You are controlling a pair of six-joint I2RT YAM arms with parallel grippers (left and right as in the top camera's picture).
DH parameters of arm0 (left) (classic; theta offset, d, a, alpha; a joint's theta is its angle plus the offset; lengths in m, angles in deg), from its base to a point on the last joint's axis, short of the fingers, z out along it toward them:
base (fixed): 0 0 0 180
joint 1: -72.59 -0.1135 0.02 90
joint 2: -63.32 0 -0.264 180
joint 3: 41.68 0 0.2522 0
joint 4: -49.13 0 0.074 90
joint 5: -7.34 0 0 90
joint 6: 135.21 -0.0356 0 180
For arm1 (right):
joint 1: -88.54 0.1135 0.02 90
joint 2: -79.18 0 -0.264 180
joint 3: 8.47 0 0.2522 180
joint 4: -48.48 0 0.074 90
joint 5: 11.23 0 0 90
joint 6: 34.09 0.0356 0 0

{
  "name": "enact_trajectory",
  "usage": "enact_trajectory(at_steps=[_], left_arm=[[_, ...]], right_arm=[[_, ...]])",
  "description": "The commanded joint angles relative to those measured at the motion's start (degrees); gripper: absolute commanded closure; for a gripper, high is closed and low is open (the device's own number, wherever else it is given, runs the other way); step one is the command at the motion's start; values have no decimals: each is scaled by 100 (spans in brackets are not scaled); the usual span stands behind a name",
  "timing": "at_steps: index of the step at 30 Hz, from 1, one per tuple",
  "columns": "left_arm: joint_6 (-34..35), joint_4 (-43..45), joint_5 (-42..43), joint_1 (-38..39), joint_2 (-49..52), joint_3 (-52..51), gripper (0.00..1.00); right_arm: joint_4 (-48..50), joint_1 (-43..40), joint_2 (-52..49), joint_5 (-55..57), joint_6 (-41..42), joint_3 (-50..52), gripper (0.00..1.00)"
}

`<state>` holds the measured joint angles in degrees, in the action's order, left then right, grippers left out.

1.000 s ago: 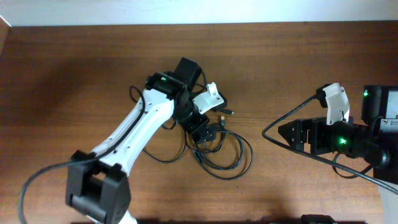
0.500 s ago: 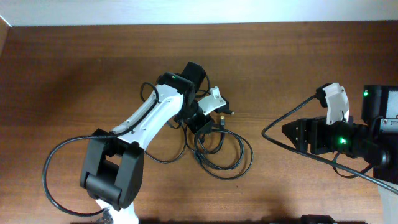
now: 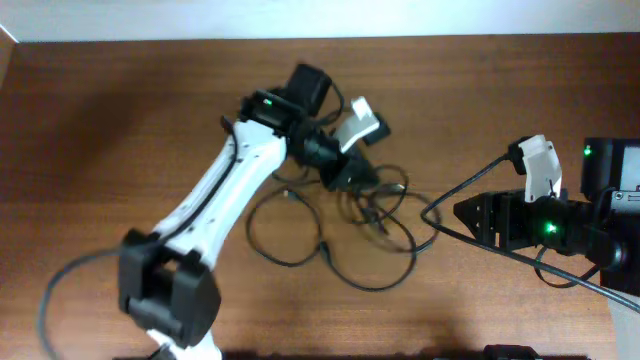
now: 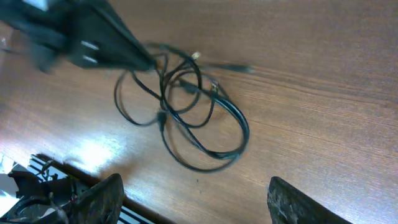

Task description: Untangle cables

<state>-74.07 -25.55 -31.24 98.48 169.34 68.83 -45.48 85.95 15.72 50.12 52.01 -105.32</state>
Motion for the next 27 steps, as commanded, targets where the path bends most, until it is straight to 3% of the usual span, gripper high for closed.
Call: enact_trajectory(at_steps=[1,10,22,24,27], left_arm=[[-11,4,796,131,-828,605,100],[-9,195,796,426,-1700,693,100],[-4,651,922,433,-1818,691,100],[205,654,566,433,-1818,691,100],[1204,662,-570,433,-1818,691,100]], right_arm=[[-2,-11,-2,-76,-37,-44,27],[31,-11,-2,-415,-37,-44,27],[4,-7,-2,-487,-39,-44,27],[11,-7,-2,-730,-42,-44,27],[118,-7,-2,-1110,-44,-44,27]])
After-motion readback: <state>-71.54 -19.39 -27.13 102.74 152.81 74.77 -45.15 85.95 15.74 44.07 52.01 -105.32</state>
